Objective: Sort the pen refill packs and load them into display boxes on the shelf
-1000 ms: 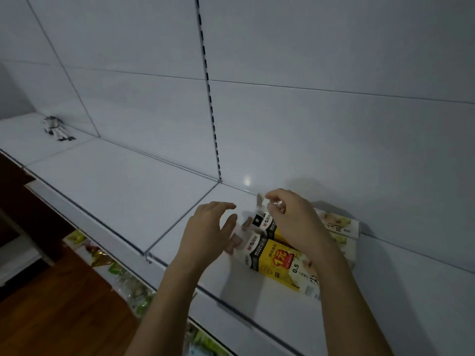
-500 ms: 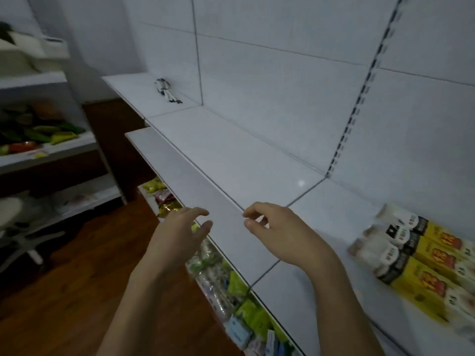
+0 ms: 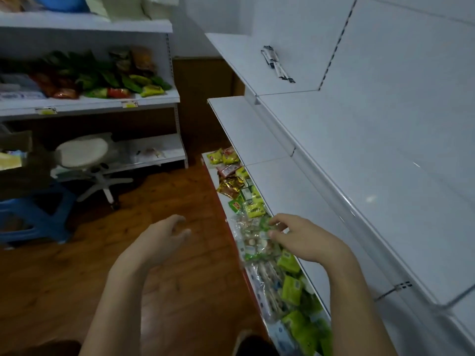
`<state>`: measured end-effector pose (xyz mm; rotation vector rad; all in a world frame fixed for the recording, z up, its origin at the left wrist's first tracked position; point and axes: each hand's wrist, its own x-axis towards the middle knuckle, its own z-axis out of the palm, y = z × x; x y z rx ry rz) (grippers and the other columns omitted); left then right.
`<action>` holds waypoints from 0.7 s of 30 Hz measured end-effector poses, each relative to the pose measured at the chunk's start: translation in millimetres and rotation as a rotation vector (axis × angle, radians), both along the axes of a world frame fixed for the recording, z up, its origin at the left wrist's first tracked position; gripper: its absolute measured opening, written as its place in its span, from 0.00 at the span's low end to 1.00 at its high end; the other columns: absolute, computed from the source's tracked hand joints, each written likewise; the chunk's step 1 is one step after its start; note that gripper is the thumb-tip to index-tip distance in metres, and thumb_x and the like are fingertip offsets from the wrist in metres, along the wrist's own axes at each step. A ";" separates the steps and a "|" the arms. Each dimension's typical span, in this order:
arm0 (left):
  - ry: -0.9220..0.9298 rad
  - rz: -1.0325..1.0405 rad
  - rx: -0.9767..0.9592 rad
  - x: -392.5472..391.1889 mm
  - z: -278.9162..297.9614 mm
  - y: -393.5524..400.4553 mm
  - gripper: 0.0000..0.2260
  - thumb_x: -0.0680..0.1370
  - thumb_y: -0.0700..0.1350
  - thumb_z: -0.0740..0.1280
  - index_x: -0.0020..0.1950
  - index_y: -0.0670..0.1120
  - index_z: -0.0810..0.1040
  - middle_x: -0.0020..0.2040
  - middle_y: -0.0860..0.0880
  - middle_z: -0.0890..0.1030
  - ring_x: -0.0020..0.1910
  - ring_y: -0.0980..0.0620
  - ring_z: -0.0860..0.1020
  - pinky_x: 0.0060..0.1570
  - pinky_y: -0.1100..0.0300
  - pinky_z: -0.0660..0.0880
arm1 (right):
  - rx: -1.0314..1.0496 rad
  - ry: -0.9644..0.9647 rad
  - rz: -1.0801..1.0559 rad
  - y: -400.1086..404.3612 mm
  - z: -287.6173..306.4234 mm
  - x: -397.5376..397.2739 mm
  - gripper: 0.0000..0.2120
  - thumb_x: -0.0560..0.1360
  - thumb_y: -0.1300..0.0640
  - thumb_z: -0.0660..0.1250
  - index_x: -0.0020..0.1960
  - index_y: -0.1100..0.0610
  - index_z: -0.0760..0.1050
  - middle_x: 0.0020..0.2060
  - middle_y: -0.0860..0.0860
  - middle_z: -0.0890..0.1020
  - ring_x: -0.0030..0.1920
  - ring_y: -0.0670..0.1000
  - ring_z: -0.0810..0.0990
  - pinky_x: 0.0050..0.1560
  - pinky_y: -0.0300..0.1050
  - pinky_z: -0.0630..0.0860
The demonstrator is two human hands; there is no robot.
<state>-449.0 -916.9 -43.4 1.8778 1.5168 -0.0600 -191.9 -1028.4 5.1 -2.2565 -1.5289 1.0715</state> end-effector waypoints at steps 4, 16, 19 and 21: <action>0.035 -0.042 -0.088 16.2 -14.1 55.7 0.23 0.82 0.55 0.60 0.77 0.53 0.62 0.73 0.49 0.69 0.69 0.48 0.71 0.63 0.56 0.71 | -0.022 0.032 0.022 75.7 -15.5 2.0 0.15 0.81 0.47 0.61 0.67 0.48 0.72 0.56 0.45 0.77 0.50 0.45 0.78 0.45 0.39 0.73; 0.060 -0.011 0.233 33.9 12.4 306.6 0.17 0.79 0.62 0.60 0.65 0.58 0.73 0.66 0.52 0.75 0.64 0.50 0.73 0.63 0.47 0.73 | 0.066 0.046 0.083 349.4 -2.4 21.2 0.16 0.81 0.46 0.60 0.67 0.48 0.71 0.60 0.47 0.77 0.55 0.48 0.77 0.54 0.45 0.74; 0.056 -0.046 0.134 25.3 7.4 357.8 0.19 0.79 0.62 0.60 0.68 0.57 0.71 0.69 0.52 0.73 0.64 0.52 0.73 0.61 0.55 0.74 | 0.024 0.076 0.140 406.6 -2.5 13.8 0.16 0.81 0.46 0.61 0.68 0.46 0.70 0.59 0.45 0.76 0.56 0.47 0.76 0.55 0.44 0.74; 0.043 -0.051 0.091 20.8 2.6 399.1 0.20 0.80 0.60 0.61 0.70 0.56 0.69 0.70 0.52 0.72 0.64 0.53 0.74 0.55 0.60 0.72 | 0.021 0.080 0.130 446.3 -3.6 11.8 0.16 0.81 0.46 0.61 0.68 0.46 0.70 0.59 0.45 0.76 0.56 0.47 0.75 0.55 0.44 0.74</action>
